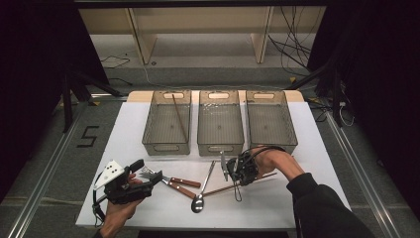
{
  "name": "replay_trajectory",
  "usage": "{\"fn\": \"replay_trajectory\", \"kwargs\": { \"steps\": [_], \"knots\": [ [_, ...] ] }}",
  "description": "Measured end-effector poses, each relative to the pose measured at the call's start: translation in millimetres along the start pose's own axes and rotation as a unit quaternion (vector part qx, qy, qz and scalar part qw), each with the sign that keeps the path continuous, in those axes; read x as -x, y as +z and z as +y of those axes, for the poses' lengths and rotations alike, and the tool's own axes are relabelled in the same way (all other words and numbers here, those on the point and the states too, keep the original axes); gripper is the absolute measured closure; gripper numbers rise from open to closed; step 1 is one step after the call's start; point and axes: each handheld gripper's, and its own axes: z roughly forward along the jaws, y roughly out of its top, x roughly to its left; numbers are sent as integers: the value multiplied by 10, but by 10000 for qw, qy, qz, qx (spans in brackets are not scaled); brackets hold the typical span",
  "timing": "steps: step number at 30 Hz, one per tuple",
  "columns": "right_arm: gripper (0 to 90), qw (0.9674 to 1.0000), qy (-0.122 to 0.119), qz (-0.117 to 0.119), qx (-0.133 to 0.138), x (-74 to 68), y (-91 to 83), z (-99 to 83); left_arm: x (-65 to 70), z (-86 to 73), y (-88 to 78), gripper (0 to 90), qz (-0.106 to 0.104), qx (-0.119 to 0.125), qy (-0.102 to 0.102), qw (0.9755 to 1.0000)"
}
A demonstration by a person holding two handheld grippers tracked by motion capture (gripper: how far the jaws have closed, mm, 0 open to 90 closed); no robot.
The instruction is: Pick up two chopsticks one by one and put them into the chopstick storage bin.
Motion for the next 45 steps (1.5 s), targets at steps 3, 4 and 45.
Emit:
{"fn": "replay_trajectory", "kwargs": {
  "steps": [3,4,45],
  "knots": [
    [859,9999,94,-33,-43,7,-20,-46,-2,1,-4,139,1,0,5,10000],
    [859,9999,121,-43,-45,13,-29,-68,-3,1,-4,139,3,2,-2,10000],
    [859,8978,2952,-654,3203,673,-887,329,-7,9,-12,139,-3,35,4,10000]
  ]
}}
